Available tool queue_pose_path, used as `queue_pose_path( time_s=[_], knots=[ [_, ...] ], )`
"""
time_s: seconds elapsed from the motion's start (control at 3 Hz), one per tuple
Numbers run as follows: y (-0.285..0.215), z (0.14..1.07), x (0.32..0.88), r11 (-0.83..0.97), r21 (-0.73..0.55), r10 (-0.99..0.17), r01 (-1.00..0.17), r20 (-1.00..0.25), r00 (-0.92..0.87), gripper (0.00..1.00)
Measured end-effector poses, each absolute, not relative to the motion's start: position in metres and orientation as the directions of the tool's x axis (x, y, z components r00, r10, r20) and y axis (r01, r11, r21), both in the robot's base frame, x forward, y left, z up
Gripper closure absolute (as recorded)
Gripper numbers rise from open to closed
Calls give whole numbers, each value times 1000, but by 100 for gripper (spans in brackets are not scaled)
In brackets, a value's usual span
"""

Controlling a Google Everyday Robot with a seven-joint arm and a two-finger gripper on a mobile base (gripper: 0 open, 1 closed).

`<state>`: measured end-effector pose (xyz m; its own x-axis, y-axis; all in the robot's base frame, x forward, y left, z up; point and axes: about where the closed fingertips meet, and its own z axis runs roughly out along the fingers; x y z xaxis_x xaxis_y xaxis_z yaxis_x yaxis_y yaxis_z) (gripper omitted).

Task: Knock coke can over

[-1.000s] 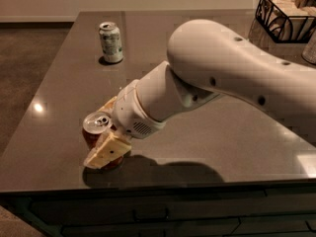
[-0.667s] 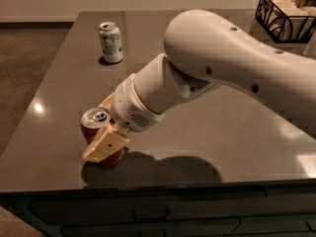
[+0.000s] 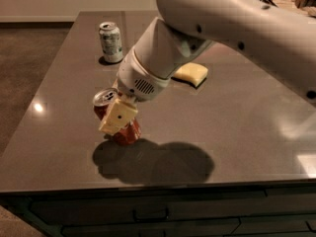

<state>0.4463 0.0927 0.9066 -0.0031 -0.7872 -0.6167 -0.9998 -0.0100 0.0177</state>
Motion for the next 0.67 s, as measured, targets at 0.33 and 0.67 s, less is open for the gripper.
queue_pose_path(
  time_s=[0.33,0.67],
  knots=[
    [79,909,469,5,28,-873,-1000,-487,-19,100],
    [68,906,488,17,15,-943,-1000,-332,-21,100]
  ],
)
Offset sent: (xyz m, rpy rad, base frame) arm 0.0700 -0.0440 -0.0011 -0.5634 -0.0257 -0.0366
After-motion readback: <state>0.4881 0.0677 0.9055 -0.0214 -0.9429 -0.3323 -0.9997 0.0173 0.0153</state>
